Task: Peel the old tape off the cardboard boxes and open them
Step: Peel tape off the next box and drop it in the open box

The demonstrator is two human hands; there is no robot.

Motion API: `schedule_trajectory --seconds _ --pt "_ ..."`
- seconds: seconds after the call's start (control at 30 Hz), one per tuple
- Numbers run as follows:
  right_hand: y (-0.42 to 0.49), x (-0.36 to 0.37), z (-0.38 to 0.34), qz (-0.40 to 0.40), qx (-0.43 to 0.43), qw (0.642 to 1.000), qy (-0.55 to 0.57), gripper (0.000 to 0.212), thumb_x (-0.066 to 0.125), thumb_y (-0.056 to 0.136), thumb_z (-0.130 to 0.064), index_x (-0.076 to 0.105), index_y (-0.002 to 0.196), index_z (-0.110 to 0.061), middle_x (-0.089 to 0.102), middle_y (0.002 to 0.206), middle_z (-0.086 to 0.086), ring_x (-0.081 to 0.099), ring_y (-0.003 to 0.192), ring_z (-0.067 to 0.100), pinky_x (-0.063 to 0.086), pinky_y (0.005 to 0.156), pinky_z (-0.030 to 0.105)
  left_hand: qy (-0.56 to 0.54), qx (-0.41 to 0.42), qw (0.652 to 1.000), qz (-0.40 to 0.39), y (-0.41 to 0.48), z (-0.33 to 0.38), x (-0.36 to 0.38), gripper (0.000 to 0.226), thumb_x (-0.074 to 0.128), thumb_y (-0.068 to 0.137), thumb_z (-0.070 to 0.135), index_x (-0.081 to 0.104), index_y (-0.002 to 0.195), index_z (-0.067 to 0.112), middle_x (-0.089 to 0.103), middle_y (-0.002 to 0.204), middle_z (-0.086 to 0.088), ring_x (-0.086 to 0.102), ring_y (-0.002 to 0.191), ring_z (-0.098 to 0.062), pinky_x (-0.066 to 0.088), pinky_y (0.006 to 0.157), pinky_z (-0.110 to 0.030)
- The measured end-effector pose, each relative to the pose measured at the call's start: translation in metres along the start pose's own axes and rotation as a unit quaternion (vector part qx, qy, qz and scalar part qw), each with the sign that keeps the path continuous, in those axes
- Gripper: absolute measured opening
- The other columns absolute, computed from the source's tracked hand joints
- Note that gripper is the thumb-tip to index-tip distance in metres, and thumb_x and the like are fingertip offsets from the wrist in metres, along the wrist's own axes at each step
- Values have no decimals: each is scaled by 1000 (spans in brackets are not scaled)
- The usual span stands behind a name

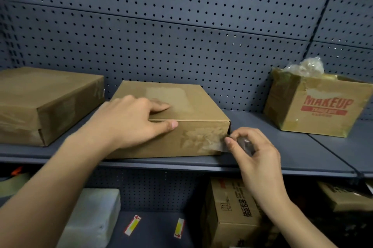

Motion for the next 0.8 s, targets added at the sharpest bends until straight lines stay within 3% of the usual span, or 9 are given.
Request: schedule_trajectory --seconds 0.1,0.17,0.3,0.47,0.57,0.67,0.8 --pt "-1 5 2 -17 9 1000 -1 34 66 93 -18 59 119 -38 65 101 -18 62 94 2 42 78 7 8 -2 1000 -17 -2 -3 4 75 23 76 90 26 145 61 21 155 34 38 141 -21 36 109 -44" --pt "-1 8 3 -27 16 1000 2 46 63 95 -14 55 138 -27 64 105 -20 61 97 -4 41 80 5 2 -11 1000 -13 0 -4 4 76 23 75 91 25 145 62 22 155 33 38 141 -23 36 109 -46" --pt "-7 5 -12 -3 -41 998 -37 26 63 95 -7 70 119 -11 66 107 -12 60 102 -4 45 84 9 0 -33 999 -1 4 -4 6 75 24 75 92 28 144 62 28 155 29 42 138 -26 38 107 -43" --pt "-9 13 -13 -25 9 998 54 23 60 95 -7 71 110 -22 68 102 -20 63 102 1 47 84 14 9 -52 998 21 6 -4 7 76 23 75 93 32 143 61 39 153 23 49 132 -26 42 100 -39" --pt "-12 9 -14 -14 60 987 146 22 60 95 -10 72 102 -28 72 99 -14 68 97 7 51 83 16 10 -63 998 27 7 -6 7 77 23 74 94 33 142 61 45 150 18 51 129 -27 43 98 -39" --pt "-15 2 -26 -11 51 985 167 18 59 93 -15 72 99 -26 73 94 -9 69 90 9 49 77 12 9 -67 997 34 7 -6 8 77 22 74 94 33 142 61 47 149 16 52 128 -28 43 96 -39" --pt "-13 8 -12 -32 98 980 173 25 57 97 -8 71 86 -26 68 81 9 57 79 35 44 64 20 20 -60 997 42 5 -5 8 77 19 74 94 31 143 61 44 151 16 53 128 -28 44 94 -38"
Point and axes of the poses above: each hand's wrist, its own y-axis towards the middle knuckle, its own x-axis out of the palm, z = x × y, the point moved 10 cm from there along y, towards the middle knuckle
